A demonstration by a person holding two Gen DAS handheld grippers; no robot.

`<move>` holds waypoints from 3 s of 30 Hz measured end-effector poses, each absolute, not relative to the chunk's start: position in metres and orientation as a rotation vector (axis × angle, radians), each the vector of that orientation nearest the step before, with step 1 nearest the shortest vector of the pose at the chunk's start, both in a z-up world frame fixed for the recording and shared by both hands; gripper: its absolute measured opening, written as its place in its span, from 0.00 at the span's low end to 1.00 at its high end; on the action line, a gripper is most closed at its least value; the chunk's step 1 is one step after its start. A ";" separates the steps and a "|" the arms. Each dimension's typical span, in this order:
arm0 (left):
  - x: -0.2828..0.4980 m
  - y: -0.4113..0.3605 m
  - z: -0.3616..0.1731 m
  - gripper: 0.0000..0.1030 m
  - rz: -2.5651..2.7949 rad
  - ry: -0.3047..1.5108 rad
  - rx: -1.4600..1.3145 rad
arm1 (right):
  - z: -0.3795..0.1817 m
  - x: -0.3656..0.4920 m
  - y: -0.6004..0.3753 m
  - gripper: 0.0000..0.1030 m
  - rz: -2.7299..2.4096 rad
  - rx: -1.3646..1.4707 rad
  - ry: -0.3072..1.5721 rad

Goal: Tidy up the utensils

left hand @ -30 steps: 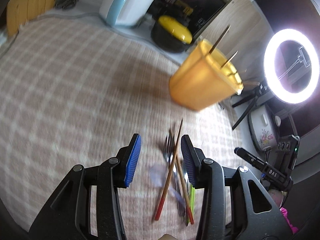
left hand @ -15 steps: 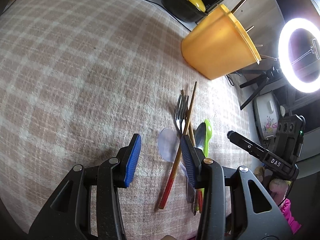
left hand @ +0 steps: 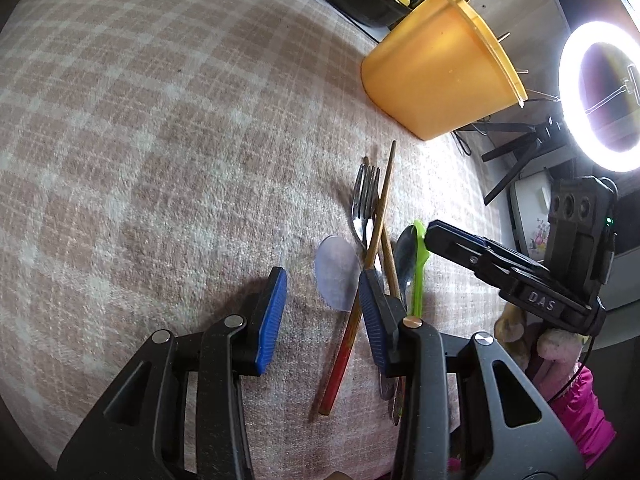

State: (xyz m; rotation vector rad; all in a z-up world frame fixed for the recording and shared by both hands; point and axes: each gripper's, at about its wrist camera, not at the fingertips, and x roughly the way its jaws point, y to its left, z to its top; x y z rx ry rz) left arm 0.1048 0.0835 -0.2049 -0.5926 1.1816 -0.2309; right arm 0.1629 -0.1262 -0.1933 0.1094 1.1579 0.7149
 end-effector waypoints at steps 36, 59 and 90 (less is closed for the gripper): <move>0.111 0.077 -0.204 0.02 -0.253 1.152 -0.617 | -0.198 0.159 -0.109 0.03 0.752 0.028 1.197; 0.124 0.063 -0.213 0.03 -0.265 1.195 -0.608 | -0.211 0.153 -0.097 0.04 0.718 0.037 1.224; 0.105 0.126 -0.118 0.00 -0.132 0.913 -0.472 | -0.135 0.140 -0.150 0.02 0.610 0.120 0.990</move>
